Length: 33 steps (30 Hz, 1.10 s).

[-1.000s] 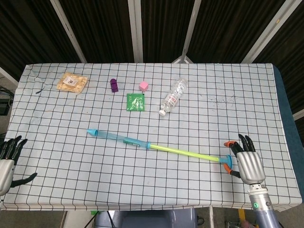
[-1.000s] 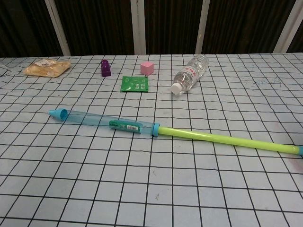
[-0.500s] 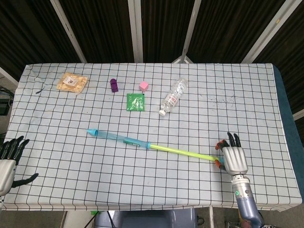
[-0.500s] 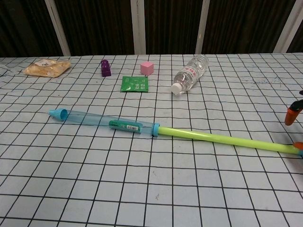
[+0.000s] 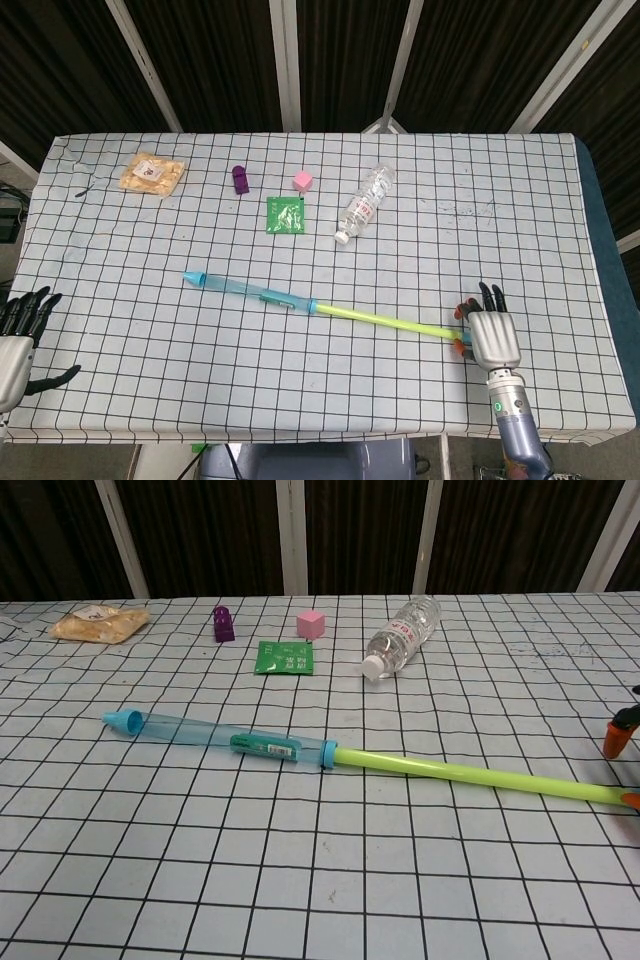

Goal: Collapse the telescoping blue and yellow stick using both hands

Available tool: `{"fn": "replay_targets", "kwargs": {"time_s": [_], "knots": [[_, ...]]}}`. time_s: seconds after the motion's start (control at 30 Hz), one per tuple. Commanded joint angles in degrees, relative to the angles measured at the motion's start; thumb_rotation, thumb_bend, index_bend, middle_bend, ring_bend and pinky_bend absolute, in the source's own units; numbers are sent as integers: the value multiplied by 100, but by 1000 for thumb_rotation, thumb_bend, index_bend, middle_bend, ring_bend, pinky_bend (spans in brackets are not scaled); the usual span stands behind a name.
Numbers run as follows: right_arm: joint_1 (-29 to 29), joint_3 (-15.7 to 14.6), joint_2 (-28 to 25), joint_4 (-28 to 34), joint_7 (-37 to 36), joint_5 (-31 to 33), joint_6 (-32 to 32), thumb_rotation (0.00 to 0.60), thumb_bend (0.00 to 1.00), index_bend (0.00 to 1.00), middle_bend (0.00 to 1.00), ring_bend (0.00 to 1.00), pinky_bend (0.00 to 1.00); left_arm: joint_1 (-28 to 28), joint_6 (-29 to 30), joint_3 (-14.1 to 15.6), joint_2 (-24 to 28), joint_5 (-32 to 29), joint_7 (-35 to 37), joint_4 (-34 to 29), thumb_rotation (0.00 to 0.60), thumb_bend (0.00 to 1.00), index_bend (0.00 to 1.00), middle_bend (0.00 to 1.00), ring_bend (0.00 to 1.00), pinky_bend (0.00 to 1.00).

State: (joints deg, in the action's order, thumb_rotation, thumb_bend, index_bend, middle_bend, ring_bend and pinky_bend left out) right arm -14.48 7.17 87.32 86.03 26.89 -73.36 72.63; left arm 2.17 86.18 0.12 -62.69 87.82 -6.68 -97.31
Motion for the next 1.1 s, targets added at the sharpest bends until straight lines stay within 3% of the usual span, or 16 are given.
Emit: {"fn": "replay_targets", "kwargs": {"time_s": [0.03, 0.17, 0.83, 1.1], "knots": [[-6, -8, 0, -39, 6, 29, -10, 600, 271, 476, 368, 22, 0, -2, 1, 0, -2, -5, -6, -6, 600, 114, 0, 0, 0, 0], [-16, 14, 8, -85, -40, 146, -67, 600, 271, 530, 389, 44, 0, -7, 8, -7, 1, -23, 5, -11, 600, 114, 0, 0, 0, 0], [-121, -133, 11, -223, -11, 236, -244, 600, 250, 531, 396, 51, 0, -3, -7, -20, -7, -73, -62, -52, 600, 114, 0, 0, 0, 0], [-144, -159, -14, -167, 33, 307, -269, 600, 361, 532, 396, 51, 0, 4, -10, -22, -6, -65, -62, -56, 600, 114, 0, 0, 0, 0]]}}
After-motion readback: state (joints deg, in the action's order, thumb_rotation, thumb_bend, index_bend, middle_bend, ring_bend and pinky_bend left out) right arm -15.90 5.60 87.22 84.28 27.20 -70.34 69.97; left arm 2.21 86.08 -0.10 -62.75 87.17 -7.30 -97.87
